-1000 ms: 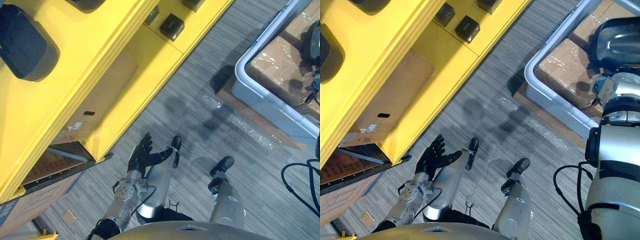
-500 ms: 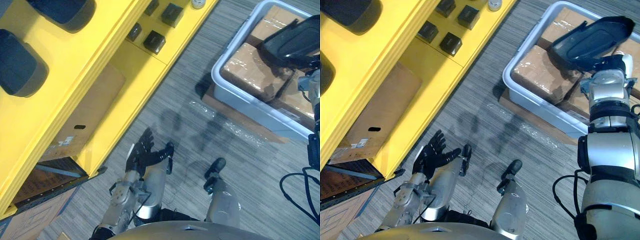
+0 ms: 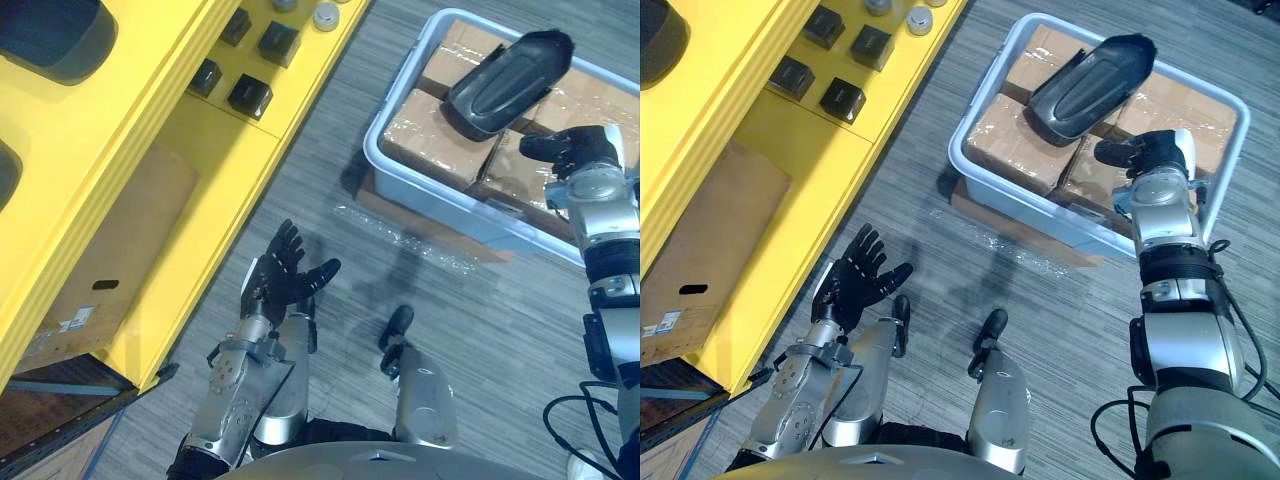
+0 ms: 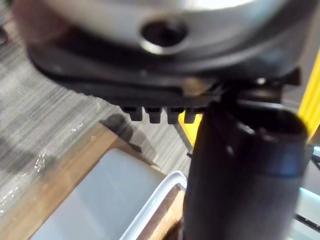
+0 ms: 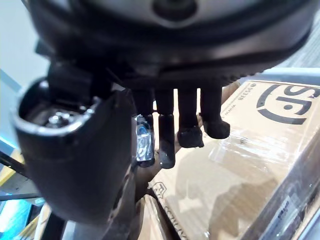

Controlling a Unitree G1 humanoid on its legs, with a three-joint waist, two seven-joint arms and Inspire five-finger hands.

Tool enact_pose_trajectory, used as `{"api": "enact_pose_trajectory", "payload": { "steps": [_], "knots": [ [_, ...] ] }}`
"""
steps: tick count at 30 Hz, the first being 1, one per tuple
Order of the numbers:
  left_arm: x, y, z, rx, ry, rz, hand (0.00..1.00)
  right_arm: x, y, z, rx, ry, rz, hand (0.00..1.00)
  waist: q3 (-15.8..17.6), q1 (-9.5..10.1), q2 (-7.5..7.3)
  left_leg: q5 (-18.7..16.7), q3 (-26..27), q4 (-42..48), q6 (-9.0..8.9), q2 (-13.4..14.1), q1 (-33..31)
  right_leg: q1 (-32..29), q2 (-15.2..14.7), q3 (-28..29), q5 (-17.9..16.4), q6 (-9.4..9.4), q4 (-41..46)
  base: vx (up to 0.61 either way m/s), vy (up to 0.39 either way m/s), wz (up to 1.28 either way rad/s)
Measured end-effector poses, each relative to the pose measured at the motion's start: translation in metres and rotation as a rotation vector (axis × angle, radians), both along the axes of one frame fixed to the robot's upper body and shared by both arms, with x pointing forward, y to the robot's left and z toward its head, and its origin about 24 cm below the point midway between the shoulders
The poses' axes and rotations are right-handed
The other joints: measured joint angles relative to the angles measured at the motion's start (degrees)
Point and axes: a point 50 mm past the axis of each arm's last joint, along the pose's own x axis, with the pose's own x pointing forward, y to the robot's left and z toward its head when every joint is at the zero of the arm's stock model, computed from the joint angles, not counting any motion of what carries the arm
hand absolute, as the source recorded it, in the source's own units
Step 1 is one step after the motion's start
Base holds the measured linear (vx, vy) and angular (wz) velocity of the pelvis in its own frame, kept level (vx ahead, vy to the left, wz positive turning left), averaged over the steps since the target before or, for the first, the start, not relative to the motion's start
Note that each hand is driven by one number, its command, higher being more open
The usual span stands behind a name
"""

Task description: Walk over and take three plastic housings, then place them on the shelf

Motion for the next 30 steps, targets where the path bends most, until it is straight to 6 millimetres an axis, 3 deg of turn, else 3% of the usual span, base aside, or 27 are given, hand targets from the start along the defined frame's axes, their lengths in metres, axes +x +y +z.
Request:
{"api": "enact_pose_trajectory", "payload": {
  "steps": [1,2,8,12,17,20,24,26,30],
  "knots": [
    [0.002,0.000,0.004,0.006,-0.017,-0.008,1.00,0.001,0.005,-0.004,-0.007,0.009,0.012,0.00,-0.04,-0.14,-0.42,0.02,0.29,-0.13,-0.04,0.20,0.20,0.06,0.22,0.29,0.12,-0.16,-0.24,-0.04,-0.003,-0.13],
    [0.004,-0.001,0.009,0.008,-0.037,-0.017,1.00,-0.001,0.005,-0.009,-0.020,0.022,0.013,1.00,-0.03,-0.15,-0.47,0.03,0.28,-0.16,-0.09,0.38,0.19,0.34,0.56,0.29,0.55,-0.28,-0.99,-0.05,-0.002,-0.09],
    [0.022,-0.006,0.034,0.002,-0.133,-0.012,1.00,-0.003,0.011,-0.025,0.049,-0.055,-0.025,1.00,-0.09,-0.86,-0.66,0.17,1.33,-0.28,-0.25,0.53,0.07,0.62,1.20,1.45,2.59,-0.26,-3.80,-0.03,0.029,-0.10],
    [0.033,-0.010,0.046,-0.004,-0.175,-0.005,1.00,-0.001,0.020,-0.018,0.103,-0.196,-0.072,1.00,-0.10,-1.43,-0.69,0.15,2.00,-0.19,-0.22,0.54,-0.27,0.31,1.37,2.13,3.58,-0.21,-4.93,-0.02,0.044,-0.10],
    [0.033,-0.018,0.047,-0.019,-0.180,-0.028,1.00,0.003,0.020,-0.009,0.164,-0.304,-0.116,1.00,-0.20,-0.71,-0.48,0.31,1.92,-0.12,-0.04,0.28,-1.15,-0.72,1.05,1.99,3.60,-0.21,-4.56,-0.02,0.029,-0.01],
    [0.028,-0.030,0.041,-0.029,-0.159,-0.090,1.00,0.010,0.022,0.021,0.171,-0.445,-0.127,1.00,-0.36,-0.07,0.35,0.42,1.01,0.65,0.13,-0.17,-2.79,-1.73,0.60,1.26,3.58,-0.20,-3.83,-0.03,0.051,0.15],
    [0.022,-0.043,0.024,-0.057,-0.087,-0.147,1.00,0.015,0.034,0.072,0.110,-0.635,-0.055,1.00,-0.41,0.72,2.72,0.74,-0.41,1.14,0.58,-0.95,-3.78,-1.93,-0.25,-0.26,3.33,-0.10,-2.93,-0.03,0.051,0.22],
    [0.016,-0.048,0.017,-0.078,-0.056,-0.170,1.00,0.013,0.031,0.100,0.032,-0.694,-0.036,1.00,-0.53,2.19,4.39,1.21,-1.44,1.07,0.86,-1.77,-4.29,-2.22,-1.19,-1.36,2.58,0.08,-1.57,-0.04,0.065,0.29],
    [0.011,-0.046,0.008,-0.064,-0.016,-0.171,1.00,0.015,0.025,0.107,-0.003,-0.668,-0.054,1.00,-0.73,4.28,5.44,1.74,-2.91,1.04,0.93,-2.44,-5.02,-2.42,-1.97,-2.86,1.87,0.02,-0.32,-0.02,0.030,0.24]
  ]
}}
